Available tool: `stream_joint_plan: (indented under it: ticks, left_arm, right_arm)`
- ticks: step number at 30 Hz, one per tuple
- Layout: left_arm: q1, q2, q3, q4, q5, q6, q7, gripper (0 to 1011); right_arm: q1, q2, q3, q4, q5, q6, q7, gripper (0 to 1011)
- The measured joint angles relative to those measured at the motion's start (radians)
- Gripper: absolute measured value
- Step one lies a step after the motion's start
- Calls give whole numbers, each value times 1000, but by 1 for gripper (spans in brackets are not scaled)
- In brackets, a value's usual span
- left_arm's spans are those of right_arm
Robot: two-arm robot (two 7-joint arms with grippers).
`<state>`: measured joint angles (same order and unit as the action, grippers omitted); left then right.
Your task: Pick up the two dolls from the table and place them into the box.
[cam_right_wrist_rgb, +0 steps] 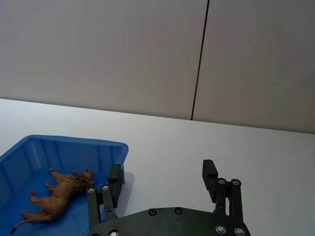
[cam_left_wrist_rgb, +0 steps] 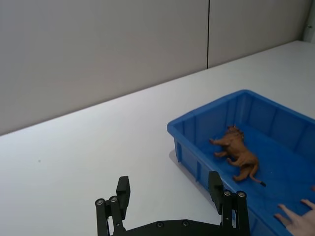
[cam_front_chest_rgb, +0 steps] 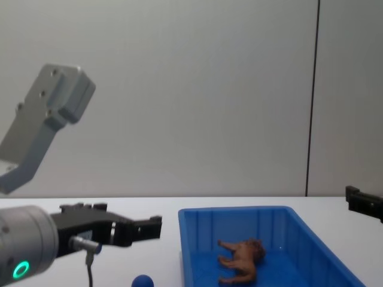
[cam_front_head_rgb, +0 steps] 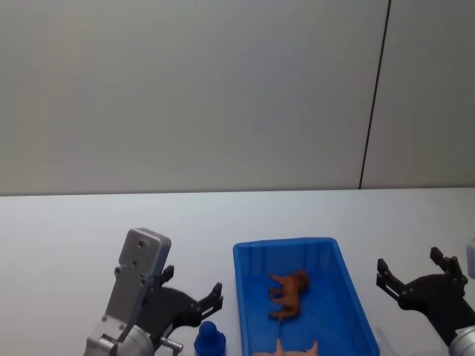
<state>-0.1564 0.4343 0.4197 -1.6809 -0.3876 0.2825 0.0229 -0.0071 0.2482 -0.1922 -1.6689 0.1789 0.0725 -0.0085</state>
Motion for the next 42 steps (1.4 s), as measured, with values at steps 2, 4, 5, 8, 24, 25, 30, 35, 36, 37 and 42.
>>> stream_joint_plan:
  ticks: [2,4,5,8,24,25,30,35,36,37,42]
  left_arm:
    - [5,1,-1,5,-9,12,0,1001]
    - [10,2,-1,10,-17,23,0,1001]
    - [11,2,-1,11,-20,27,0,1001]
    - [15,2,-2,18,-27,37,-1,1001]
    - [19,-4,-2,61,-39,70,-38,1001]
    - [19,-5,-2,65,-39,71,-43,1001]
    - [17,-9,-2,76,-39,71,-56,1001]
    - [13,-15,0,92,-39,70,-78,1001]
    - [11,-17,1,97,-38,69,-84,1001]
    - [11,-17,1,97,-38,69,-84,1001]
    - [4,-25,3,117,-30,67,-107,962]
  right_arm:
    - [0,0,0,0,0,0,0,1001]
    - [0,0,0,0,0,0,-1,1001]
    - [0,0,0,-1,0,0,-1,1001]
    - [-1,1,1,-1,0,0,-1,1001]
    - [-1,1,0,-1,0,0,-2,1001]
    - [-1,1,0,-1,0,0,-2,1001]
    - [-1,1,0,-1,0,0,-2,1001]
    - [-1,1,0,-1,0,0,-2,1001]
    - [-1,1,0,-1,0,0,-2,1001]
    - [-1,1,0,-1,0,0,-2,1001]
    - [-1,1,0,-1,0,0,-2,1001]
